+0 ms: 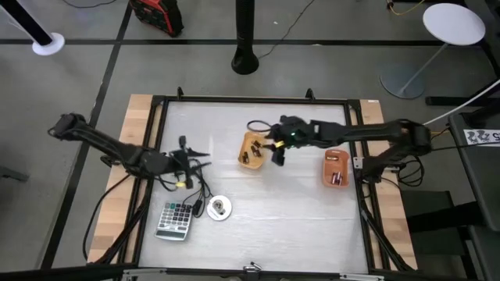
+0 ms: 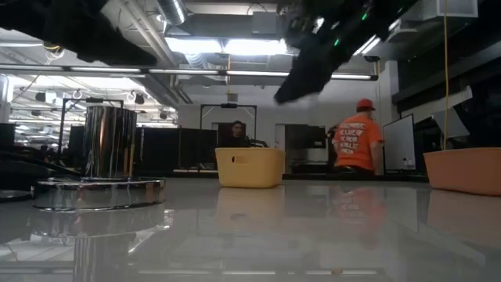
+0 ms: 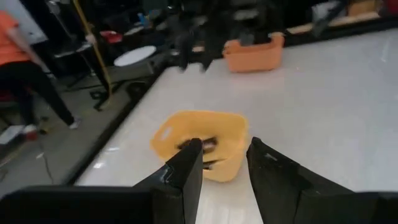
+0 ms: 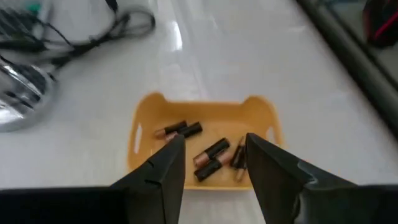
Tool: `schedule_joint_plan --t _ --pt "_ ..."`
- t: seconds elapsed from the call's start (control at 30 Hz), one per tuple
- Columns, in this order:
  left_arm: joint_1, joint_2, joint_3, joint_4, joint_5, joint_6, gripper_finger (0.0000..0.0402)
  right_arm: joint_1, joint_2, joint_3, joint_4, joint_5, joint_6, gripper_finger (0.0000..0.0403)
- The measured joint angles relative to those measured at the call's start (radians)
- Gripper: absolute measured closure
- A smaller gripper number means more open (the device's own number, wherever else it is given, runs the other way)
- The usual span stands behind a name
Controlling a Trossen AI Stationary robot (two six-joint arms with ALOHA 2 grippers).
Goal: Sort batteries
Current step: Return to Home Position
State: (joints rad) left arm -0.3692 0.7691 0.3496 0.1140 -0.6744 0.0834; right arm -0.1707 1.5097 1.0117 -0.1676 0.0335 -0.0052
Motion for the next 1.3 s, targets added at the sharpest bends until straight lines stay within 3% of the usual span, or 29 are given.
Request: schedule_joint_plan --t 0.2,0.5,0.57,0.77,1.1,1.3 --pt "0.050 -0.289 -0.015 -0.202 0.024 -0.021 0.0284 0.000 -0.270 -0.033 -0.078 0.010 -0.053 0.0240" --pt "0.099 -0.597 -0.321 0.063 0.094 0.085 0.0284 0.000 -0.722 -0.300 -0.121 0.029 0.027 0.0239" --pt "0.108 -0.638 -0.339 0.029 0.103 0.055 0.0284 0.000 -0.808 -0.370 -0.107 0.029 0.058 0.0239" --pt "0.110 -0.665 -0.339 -0.044 0.110 0.025 0.0284 0.000 -1.042 -0.597 0.070 0.018 0.100 0.0239" --pt "0.110 -0.662 -0.339 -0.045 0.107 0.036 0.0284 0.000 -1.489 -0.842 0.054 -0.026 0.167 0.0239" --pt "0.110 -0.662 -0.339 -0.045 0.106 0.036 0.0284 0.000 -1.485 -0.896 0.073 -0.053 0.159 0.0239"
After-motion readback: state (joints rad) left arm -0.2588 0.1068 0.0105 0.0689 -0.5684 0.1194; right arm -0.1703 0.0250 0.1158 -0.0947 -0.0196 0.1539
